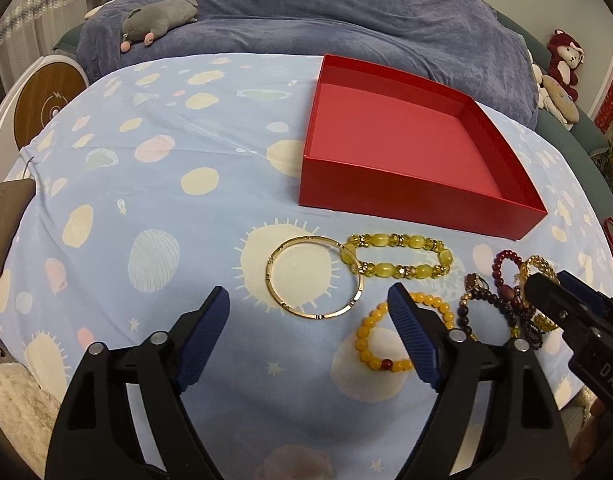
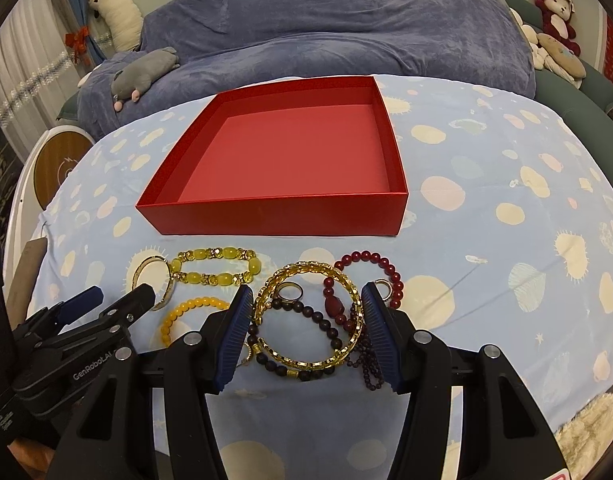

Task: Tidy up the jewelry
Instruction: 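Lift the gold bangle with the left tool while the right tool grasps the gold chain bangle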

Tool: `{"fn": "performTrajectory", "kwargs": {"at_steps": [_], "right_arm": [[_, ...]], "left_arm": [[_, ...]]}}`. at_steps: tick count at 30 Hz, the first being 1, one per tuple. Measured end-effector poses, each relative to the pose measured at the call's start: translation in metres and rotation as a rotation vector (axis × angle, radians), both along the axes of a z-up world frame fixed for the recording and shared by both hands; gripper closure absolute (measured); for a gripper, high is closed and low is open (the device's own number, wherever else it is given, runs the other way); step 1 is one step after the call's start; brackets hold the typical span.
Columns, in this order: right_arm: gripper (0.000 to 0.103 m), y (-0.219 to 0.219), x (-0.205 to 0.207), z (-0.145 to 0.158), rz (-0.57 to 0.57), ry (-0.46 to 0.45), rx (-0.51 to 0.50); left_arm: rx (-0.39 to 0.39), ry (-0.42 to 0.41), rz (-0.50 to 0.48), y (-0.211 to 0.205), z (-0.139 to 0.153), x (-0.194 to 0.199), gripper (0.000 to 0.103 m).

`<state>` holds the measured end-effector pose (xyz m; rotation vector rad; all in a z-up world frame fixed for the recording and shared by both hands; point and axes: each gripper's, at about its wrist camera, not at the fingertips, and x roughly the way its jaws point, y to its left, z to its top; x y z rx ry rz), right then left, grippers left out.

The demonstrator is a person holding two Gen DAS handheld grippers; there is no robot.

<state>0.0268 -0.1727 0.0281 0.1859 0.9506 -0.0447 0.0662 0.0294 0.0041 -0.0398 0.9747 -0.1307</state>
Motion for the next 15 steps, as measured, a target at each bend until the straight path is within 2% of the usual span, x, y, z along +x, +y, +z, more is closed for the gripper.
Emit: {"fn": "performTrajectory", "kwargs": {"at_steps": [4,7,9,11,15], "right_arm": [[0.049,0.001,0.002,-0.002,0.001,0.004,0.008],[0.049,0.002,0.004,-0.003,0.002,0.007,0.010],[0.049,0.003,0.005,-0.004,0.002,0.010,0.013],[0.049,0.003,0.006,-0.004,0.003,0.010,0.013],[0.049,0.005,0.007,-0.004,0.008,0.012,0.012]], "left_arm": [[0.002,0.055,0.018,0.001,-0.018,0.012,0.019],[0.023,0.052,-0.005,-0.005,-0.020,0.013,0.020],[0.033,0.040,-0.017,-0.008,-0.019,0.013,0.037],[0.028,0.034,-0.033,-0.010,-0.018,0.012,0.044],[0.016,0.029,-0.045,-0.011,-0.017,0.011,0.046]]}}
